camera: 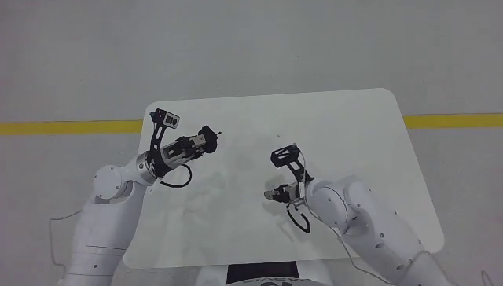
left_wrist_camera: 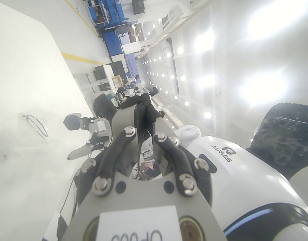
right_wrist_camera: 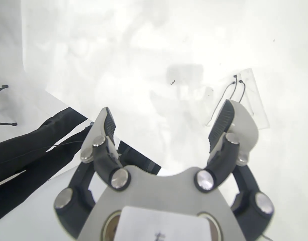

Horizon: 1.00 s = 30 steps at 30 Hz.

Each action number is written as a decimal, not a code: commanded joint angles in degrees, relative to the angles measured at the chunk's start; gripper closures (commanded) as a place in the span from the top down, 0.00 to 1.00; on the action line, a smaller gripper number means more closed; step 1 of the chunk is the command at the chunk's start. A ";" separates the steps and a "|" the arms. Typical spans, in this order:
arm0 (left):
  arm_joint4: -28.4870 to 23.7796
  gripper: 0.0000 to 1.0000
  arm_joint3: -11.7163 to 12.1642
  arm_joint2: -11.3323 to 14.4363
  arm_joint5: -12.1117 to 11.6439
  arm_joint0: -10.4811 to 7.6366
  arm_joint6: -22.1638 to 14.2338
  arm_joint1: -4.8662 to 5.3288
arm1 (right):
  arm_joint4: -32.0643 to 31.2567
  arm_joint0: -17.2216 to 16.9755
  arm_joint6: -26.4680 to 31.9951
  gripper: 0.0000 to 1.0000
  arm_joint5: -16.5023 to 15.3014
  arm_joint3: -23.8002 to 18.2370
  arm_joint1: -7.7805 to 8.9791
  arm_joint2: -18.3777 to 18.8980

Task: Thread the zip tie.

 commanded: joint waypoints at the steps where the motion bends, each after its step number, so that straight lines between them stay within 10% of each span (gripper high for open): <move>1: 0.00 0.00 0.00 0.00 0.00 0.00 0.00 0.00 | 0.24 0.55 0.42 1.00 -0.13 0.14 -0.09 -0.09; 30: 0.00 0.00 0.00 0.00 0.00 0.00 0.00 0.00 | -2.37 3.05 8.65 1.00 -0.21 6.06 -3.51 0.61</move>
